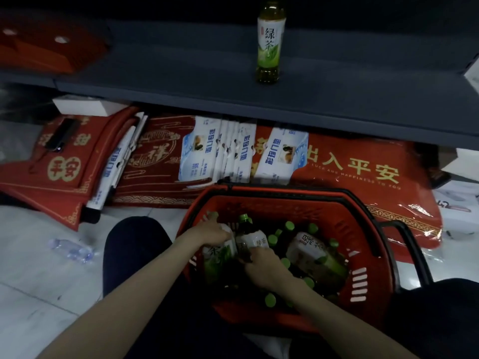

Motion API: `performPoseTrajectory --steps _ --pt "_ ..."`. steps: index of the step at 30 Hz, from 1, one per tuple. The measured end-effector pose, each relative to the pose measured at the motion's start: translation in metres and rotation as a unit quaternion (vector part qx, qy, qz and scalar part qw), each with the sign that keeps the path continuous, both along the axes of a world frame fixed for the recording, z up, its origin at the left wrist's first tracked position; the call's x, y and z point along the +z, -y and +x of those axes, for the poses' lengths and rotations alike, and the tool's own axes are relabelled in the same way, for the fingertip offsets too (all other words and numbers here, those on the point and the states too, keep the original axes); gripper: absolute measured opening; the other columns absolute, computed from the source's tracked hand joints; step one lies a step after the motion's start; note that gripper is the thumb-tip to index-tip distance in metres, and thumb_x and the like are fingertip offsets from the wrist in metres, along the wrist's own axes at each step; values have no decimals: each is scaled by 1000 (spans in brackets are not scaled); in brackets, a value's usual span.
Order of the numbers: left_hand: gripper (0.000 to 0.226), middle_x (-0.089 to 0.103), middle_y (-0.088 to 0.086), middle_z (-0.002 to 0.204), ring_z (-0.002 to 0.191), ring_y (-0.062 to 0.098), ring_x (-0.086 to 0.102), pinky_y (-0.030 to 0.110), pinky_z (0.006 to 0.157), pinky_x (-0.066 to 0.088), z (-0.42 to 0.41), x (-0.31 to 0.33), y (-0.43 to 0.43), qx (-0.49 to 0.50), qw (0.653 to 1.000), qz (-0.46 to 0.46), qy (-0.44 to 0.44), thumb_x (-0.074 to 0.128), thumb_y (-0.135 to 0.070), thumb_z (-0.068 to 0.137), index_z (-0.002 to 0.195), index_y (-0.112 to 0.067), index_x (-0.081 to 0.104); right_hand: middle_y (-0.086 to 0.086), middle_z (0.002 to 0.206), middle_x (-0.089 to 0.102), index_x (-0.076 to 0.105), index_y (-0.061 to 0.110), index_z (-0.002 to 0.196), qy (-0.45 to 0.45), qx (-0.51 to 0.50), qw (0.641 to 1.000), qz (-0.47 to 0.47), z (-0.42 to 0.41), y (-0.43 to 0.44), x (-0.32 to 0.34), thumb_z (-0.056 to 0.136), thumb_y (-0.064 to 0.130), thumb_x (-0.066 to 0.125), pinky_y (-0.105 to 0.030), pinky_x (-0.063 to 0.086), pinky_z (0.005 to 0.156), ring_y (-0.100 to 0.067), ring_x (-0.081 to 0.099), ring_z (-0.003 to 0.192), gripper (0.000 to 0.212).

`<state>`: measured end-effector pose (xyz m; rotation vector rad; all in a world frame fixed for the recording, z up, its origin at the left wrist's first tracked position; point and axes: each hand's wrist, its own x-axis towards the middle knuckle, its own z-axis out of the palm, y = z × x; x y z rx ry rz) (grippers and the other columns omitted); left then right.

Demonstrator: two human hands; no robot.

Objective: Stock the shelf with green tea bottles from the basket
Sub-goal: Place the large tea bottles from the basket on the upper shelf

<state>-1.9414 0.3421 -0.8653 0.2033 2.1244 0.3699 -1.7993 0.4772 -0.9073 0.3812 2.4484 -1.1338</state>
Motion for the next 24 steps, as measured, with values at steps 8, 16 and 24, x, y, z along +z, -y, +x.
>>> performPoseTrajectory --steps 8,16,24 --pt "75 25 6 170 155 30 27 30 117 33 -1 -9 -5 -8 997 17 -72 65 -43 97 162 -23 33 -17 125 68 67 4 122 106 -24 994 -7 -11 16 -18 103 29 49 -27 37 78 -31 62 114 36" --pt "73 30 4 168 154 29 29 33 119 33 0 6 -6 -26 994 32 -99 69 -49 93 157 -26 44 -6 76 74 71 2 79 63 -87 990 -96 -10 7 -10 88 30 68 -42 57 67 -15 65 67 29" --pt "75 57 -5 147 137 22 52 28 100 43 -7 67 -18 -17 983 72 -169 71 -65 80 149 -41 52 -12 71 73 72 -3 77 -6 -159 960 -232 -13 -13 48 67 52 91 -37 50 59 -33 69 63 59"
